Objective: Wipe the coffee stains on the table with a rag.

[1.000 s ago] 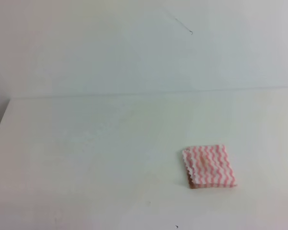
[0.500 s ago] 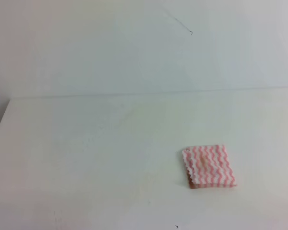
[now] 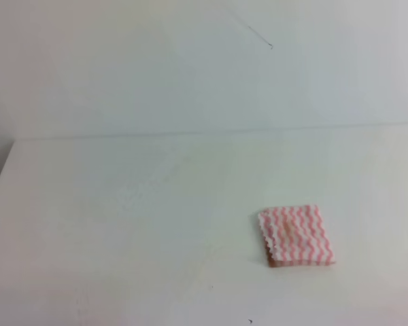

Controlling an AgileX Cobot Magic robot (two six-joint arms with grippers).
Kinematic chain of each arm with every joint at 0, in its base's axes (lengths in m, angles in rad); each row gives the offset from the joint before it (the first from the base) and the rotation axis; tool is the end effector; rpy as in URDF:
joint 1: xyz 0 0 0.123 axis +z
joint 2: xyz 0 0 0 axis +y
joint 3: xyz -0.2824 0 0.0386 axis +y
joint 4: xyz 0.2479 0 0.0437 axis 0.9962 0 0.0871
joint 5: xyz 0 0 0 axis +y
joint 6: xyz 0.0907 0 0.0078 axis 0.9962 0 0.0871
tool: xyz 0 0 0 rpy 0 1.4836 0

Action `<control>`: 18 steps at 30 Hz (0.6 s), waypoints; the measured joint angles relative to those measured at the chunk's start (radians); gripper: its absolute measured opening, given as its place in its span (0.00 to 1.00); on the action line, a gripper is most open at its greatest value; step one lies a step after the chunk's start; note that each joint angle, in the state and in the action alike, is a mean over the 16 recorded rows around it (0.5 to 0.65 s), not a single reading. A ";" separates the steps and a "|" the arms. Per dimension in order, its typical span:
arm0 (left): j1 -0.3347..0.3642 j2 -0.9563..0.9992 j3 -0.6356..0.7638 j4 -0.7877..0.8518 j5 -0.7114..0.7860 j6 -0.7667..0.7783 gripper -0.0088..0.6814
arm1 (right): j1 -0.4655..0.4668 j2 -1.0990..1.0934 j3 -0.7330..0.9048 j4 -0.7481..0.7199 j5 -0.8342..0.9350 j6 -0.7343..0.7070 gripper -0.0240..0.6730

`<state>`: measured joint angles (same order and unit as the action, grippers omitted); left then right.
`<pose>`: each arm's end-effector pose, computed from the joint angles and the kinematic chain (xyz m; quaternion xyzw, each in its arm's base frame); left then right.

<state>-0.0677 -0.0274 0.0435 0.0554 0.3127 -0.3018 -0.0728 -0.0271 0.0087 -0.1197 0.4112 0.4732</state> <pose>0.0536 -0.0021 0.1717 -0.0765 0.7833 -0.0907 0.6102 0.0500 -0.0080 0.1749 0.1881 0.7833 0.0667 0.5887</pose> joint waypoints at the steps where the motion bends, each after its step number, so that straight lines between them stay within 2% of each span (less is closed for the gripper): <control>1: 0.000 0.000 0.000 0.000 0.000 0.000 0.01 | 0.000 0.000 0.002 -0.005 -0.012 -0.001 0.03; 11: 0.000 0.000 0.000 0.000 0.000 0.000 0.01 | 0.000 0.000 0.024 -0.116 -0.122 -0.046 0.03; 18: 0.000 0.000 0.000 0.000 0.001 0.000 0.01 | 0.000 0.000 0.025 -0.184 -0.117 -0.090 0.03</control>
<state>-0.0677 -0.0274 0.0435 0.0554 0.3138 -0.3018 -0.0728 -0.0271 0.0334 -0.3037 0.2945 0.3834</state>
